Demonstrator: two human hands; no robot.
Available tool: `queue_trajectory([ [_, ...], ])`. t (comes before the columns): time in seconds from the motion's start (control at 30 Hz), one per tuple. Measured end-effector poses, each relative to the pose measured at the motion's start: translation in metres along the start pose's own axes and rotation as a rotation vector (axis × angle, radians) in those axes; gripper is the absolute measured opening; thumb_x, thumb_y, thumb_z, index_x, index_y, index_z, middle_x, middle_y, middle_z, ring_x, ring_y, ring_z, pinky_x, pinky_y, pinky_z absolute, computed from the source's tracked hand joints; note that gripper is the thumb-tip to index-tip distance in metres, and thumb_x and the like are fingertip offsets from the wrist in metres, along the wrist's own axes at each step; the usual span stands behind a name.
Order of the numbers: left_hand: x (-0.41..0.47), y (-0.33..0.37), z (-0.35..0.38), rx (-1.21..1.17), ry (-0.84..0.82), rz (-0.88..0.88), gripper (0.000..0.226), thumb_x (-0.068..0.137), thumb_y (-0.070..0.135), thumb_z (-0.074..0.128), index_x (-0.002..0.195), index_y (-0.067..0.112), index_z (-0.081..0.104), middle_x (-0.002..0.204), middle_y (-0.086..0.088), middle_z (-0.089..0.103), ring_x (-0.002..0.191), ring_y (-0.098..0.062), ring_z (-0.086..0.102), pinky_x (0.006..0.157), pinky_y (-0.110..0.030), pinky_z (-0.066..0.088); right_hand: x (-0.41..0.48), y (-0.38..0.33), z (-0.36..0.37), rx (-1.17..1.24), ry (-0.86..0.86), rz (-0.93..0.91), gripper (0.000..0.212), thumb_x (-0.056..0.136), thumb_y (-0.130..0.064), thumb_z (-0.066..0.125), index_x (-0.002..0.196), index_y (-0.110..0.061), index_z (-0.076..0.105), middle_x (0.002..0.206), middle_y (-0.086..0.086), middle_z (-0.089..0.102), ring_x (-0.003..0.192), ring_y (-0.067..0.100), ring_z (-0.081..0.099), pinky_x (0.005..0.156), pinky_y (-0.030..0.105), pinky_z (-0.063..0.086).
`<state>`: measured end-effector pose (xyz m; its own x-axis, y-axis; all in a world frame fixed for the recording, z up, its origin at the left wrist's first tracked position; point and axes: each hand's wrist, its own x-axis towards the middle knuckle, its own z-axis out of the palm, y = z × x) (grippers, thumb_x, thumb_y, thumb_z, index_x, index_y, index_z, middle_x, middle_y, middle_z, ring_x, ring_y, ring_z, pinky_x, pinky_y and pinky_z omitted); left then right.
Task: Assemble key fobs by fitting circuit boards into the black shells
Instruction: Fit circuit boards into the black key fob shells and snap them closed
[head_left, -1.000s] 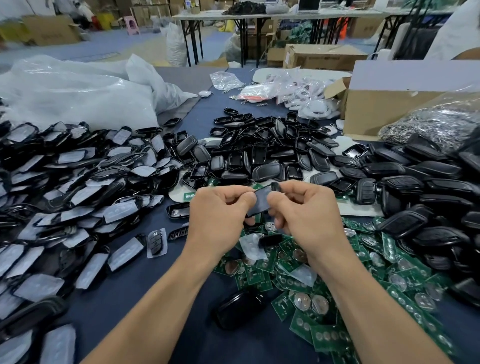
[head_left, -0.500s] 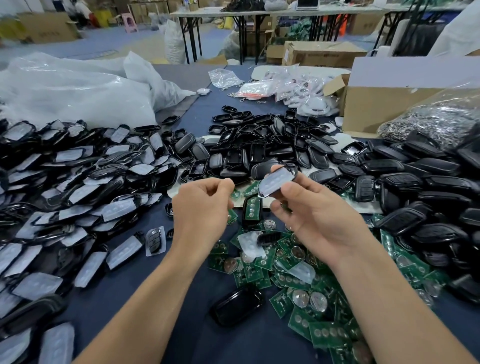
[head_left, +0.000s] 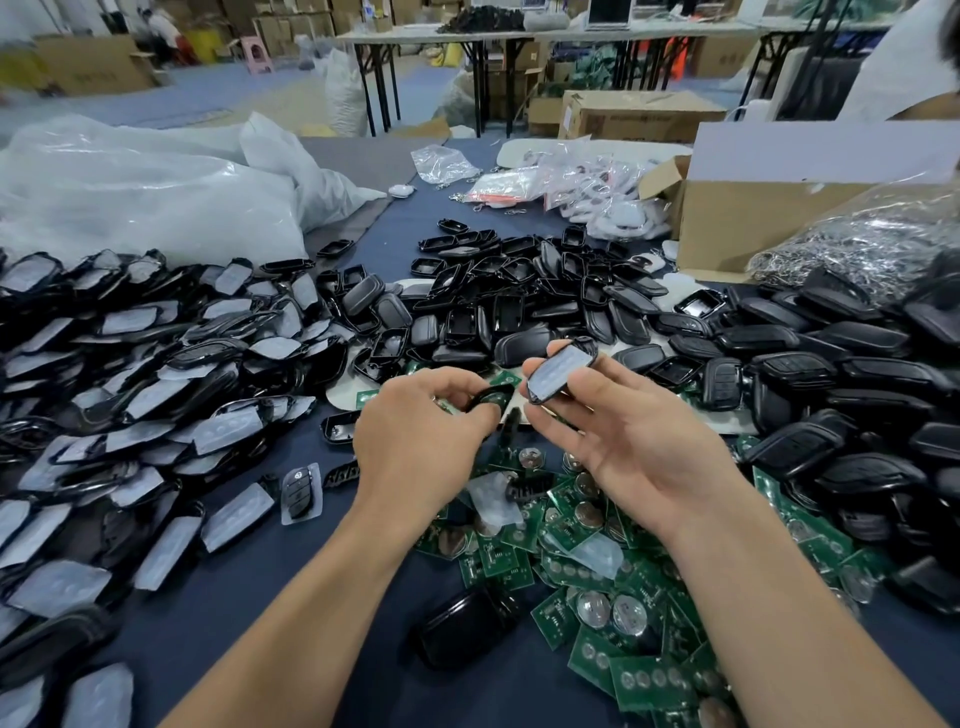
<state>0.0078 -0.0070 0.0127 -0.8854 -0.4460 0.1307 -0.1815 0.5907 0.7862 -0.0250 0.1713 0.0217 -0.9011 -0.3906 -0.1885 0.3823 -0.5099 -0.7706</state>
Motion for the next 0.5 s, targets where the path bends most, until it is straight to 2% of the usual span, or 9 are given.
queue_trajectory([
  [0.07, -0.0005, -0.0001, -0.0005, -0.193, 0.001, -0.036, 0.023, 0.072, 0.034, 0.087, 0.080, 0.052, 0.074, 0.072, 0.027, 0.071, 0.058, 0.003, 0.062, 0.054, -0.016, 0.044, 0.0007, 0.0003, -0.0010, -0.021, 0.001, -0.005, 0.029, 0.097, -0.006, 0.058, 0.124, -0.006, 0.067, 0.121, 0.017, 0.074, 0.121, 0.034, 0.067, 0.090, 0.040, 0.062],
  [0.13, 0.0012, -0.0008, 0.0004, -0.387, -0.003, -0.082, 0.033, 0.073, 0.023, 0.089, 0.078, 0.052, 0.075, 0.072, 0.023, 0.073, 0.058, 0.005, 0.062, 0.058, -0.015, 0.047, 0.0007, 0.0011, -0.0015, -0.038, -0.007, -0.008, 0.032, 0.093, -0.009, 0.061, 0.123, -0.007, 0.069, 0.121, 0.016, 0.075, 0.119, 0.030, 0.069, 0.092, 0.040, 0.061],
  [0.23, 0.0044, -0.0018, 0.0013, -0.586, -0.041, -0.157, 0.029, 0.079, 0.011, 0.086, 0.078, 0.039, 0.079, 0.070, 0.014, 0.074, 0.056, -0.001, 0.062, 0.054, -0.018, 0.050, 0.0010, 0.0029, -0.0007, -0.082, -0.008, -0.016, 0.030, 0.096, -0.009, 0.059, 0.125, -0.010, 0.070, 0.121, 0.013, 0.075, 0.113, 0.023, 0.072, 0.093, 0.038, 0.061],
  [0.4, 0.0078, -0.0021, 0.0025, -0.671, -0.107, -0.163, 0.027, 0.083, 0.004, 0.082, 0.096, 0.027, 0.080, 0.085, 0.001, 0.080, 0.068, -0.010, 0.070, 0.055, -0.018, 0.052, 0.0026, 0.0064, 0.0011, -0.138, -0.015, -0.022, 0.028, 0.101, -0.007, 0.056, 0.126, -0.010, 0.069, 0.119, 0.012, 0.076, 0.108, 0.020, 0.074, 0.091, 0.038, 0.062],
  [0.5, 0.0072, -0.0035, 0.0038, -0.656, -0.119, -0.147, 0.026, 0.083, 0.002, 0.080, 0.099, 0.023, 0.080, 0.087, 0.000, 0.081, 0.074, -0.015, 0.074, 0.062, -0.026, 0.059, 0.0032, 0.0086, 0.0018, -0.192, -0.023, -0.032, 0.027, 0.102, -0.006, 0.055, 0.125, -0.010, 0.069, 0.116, 0.011, 0.077, 0.104, 0.019, 0.075, 0.088, 0.037, 0.062],
])
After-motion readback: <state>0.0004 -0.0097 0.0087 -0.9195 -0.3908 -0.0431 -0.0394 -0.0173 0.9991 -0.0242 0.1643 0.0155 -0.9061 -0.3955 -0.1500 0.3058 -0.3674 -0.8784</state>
